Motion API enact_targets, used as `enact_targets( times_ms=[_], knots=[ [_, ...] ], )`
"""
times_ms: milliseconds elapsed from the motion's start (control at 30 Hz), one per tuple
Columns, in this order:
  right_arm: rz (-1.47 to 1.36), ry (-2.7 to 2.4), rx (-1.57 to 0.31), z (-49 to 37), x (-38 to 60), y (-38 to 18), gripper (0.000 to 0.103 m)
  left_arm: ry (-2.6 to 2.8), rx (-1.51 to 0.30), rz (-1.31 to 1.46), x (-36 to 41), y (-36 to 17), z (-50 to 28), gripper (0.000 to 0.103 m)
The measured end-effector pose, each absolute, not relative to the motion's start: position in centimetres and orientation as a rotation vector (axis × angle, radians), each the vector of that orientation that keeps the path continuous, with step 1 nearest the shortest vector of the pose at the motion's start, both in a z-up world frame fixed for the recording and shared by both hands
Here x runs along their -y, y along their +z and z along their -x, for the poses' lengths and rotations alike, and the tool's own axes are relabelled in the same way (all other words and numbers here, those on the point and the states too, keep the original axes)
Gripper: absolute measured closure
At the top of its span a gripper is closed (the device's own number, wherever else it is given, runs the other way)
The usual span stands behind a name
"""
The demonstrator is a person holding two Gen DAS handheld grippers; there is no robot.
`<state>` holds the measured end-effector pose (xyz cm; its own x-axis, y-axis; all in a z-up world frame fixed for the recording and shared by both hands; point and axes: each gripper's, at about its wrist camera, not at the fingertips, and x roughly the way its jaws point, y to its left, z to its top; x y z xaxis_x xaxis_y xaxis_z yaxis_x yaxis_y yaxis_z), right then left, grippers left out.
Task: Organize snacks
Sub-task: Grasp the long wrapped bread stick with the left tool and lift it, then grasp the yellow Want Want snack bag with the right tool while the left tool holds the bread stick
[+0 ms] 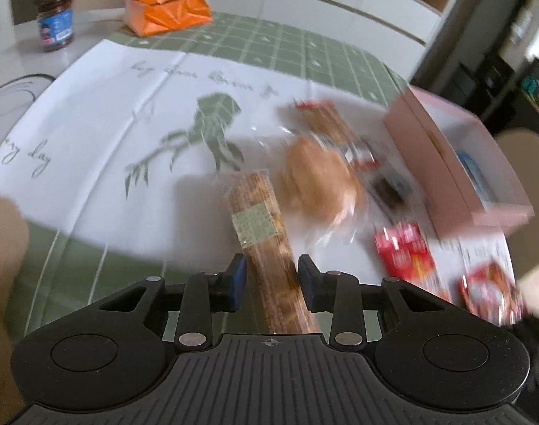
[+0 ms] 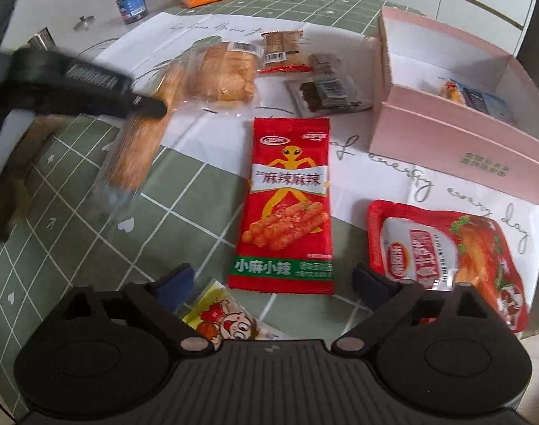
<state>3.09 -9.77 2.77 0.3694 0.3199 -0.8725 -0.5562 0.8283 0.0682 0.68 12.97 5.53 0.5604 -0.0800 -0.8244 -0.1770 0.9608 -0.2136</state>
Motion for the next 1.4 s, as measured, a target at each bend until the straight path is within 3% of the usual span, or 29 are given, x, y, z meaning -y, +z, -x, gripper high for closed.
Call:
enact_targets(
  times_ms=[233, 333, 533, 633, 700, 767, 900, 1000, 1067, 1100, 1400],
  knots=[
    [0.397, 0.617, -1.056, -3.1, 8.4, 2.4, 0.000, 0.002, -1.049, 0.343, -11.5, 5.5, 5.7, 0.067],
    [0.322, 0.610, -1.078, -4.2, 8.9, 3.3, 0.015, 0.028, -1.056, 0.355, -11.2, 5.5, 7.1, 0.066],
    [0.266, 0.509, -1.031, -7.4, 7.9, 3.8, 0.015, 0.056, -1.083, 0.337, -10.3, 4.9, 7.3, 0.065],
    [0.279, 0.495, -1.060, -8.1, 6.9, 3.0, 0.031, 0.060, -1.084, 0.324, -9.9, 4.9, 7.2, 0.065],
    [0.313, 0.513, -1.044, -7.2, 6.3, 3.3, 0.050, 0.058, -1.083, 0.325, -9.9, 4.9, 7.2, 0.065],
    [0.280, 0.574, -1.074, -6.5, 6.5, 3.6, 0.053, 0.052, -1.080, 0.324, -9.8, 4.9, 7.1, 0.065],
    [0.243, 0.656, -1.131, -4.7, 7.5, 3.7, 0.053, 0.032, -1.070, 0.353, -10.0, 4.8, 6.9, 0.065],
    [0.308, 0.664, -1.099, -2.5, 8.6, 4.3, 0.046, 0.020, -1.066, 0.355, -9.9, 4.7, 6.5, 0.065],
    [0.367, 0.663, -1.062, -0.9, 9.6, 5.0, 0.028, 0.013, -1.065, 0.345, -9.6, 4.7, 6.3, 0.065],
    [0.377, 0.671, -1.052, -0.3, 10.2, 5.4, 0.025, 0.009, -1.063, 0.342, -9.5, 4.7, 6.2, 0.065],
    [0.372, 0.708, -1.300, 2.5, 13.3, 3.5, 0.023, 0.006, -1.066, 0.330, -8.6, 4.7, 5.3, 0.065]
  ],
)
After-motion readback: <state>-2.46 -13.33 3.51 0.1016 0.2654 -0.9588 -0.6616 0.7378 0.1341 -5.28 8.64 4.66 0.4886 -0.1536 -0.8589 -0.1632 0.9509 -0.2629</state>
